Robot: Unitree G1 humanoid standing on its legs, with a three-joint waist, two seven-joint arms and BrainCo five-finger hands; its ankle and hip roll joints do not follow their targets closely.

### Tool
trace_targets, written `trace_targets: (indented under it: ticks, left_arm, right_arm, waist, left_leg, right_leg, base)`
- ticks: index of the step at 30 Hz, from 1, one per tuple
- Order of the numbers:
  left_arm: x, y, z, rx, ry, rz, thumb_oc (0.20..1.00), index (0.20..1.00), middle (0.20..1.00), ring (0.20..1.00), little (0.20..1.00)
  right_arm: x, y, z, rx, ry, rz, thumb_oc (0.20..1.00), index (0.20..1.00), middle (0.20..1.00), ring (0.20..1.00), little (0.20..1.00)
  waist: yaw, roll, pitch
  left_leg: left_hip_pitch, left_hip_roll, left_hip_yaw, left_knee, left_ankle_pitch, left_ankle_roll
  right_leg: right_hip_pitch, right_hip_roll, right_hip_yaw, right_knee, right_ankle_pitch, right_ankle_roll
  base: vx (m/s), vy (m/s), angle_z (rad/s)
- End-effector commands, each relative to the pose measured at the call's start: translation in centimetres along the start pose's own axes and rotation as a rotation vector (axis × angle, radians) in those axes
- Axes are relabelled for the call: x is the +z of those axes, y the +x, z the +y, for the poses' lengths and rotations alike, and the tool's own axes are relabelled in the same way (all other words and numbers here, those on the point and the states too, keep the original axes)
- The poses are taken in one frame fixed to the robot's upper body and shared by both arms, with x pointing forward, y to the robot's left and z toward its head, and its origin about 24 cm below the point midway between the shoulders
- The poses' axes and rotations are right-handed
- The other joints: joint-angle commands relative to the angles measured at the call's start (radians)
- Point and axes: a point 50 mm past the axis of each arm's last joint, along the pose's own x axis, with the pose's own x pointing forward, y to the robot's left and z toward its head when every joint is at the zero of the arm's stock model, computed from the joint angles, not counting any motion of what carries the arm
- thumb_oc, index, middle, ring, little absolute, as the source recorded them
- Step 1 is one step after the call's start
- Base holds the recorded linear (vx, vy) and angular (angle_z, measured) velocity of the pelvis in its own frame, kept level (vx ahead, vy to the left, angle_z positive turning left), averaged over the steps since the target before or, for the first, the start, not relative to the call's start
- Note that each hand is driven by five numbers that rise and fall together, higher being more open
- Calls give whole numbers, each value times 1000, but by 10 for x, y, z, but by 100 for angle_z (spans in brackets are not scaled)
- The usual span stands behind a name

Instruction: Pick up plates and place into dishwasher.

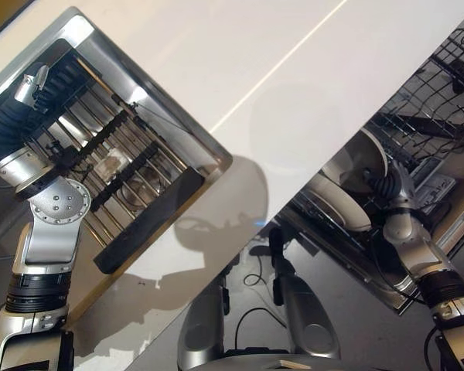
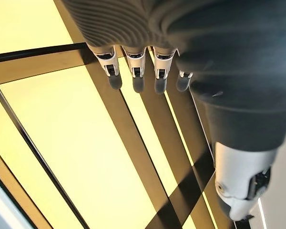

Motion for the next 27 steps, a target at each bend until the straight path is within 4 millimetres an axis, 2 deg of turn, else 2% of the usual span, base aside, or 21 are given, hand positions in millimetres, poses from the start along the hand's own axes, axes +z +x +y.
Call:
trace_targets:
  ticks: [1, 2, 7, 17, 27]
  left_arm:
    - [6, 5, -1, 3, 8, -64, 1000, 1000, 1000, 1000, 1000]
    - [6, 6, -1, -1, 9, -64, 1000, 1000, 1000, 1000, 1000]
    - [6, 5, 1, -8, 15, -62, 1000, 1000, 1000, 1000, 1000]
    - [-2, -8, 12, -17, 45, -45, 1000, 1000, 1000, 1000, 1000]
    - [-10, -22, 27, -47, 89, 6, 1000, 1000, 1000, 1000, 1000]
  right_arm:
    - [-26, -31, 37, 169, -44, 103, 721, 721, 721, 721, 721]
    - [-27, -32, 38, 170, -41, 111, 1000, 1000, 1000, 1000, 1000]
    - [-30, -34, 38, 145, -9, 143, 1000, 1000, 1000, 1000, 1000]
    - [-5, -28, -2, -179, 147, 62, 1000, 1000, 1000, 1000, 1000]
    - [0, -32, -33, -360, 262, 79, 1000, 1000, 1000, 1000, 1000]
  waist:
    - [6, 7, -50]
    - [6, 6, -54]
    - [8, 0, -64]
    - [-3, -12, -105]
    - [-13, -20, -178]
  left_leg:
    - [-90, -20, -64, -17, 85, 54]
    - [-87, -18, -65, -18, 84, 53]
    - [-75, -17, -69, -24, 83, 55]
    - [-33, -11, -69, -39, 75, 62]
    - [32, -3, -48, -56, 66, 64]
  right_leg:
    - [-12, -61, -16, 145, -161, 58]
    - [-9, -61, -17, 146, -161, 59]
    - [5, -57, -18, 141, -161, 58]
    - [44, -48, -8, 126, -161, 61]
    - [105, -43, 8, 103, -164, 60]
  base:
    - [-6, -15, 3]
    - [-3, -17, 5]
    - [-8, -11, 7]
    - [-2, -2, 2]
    - [32, 9, -5]
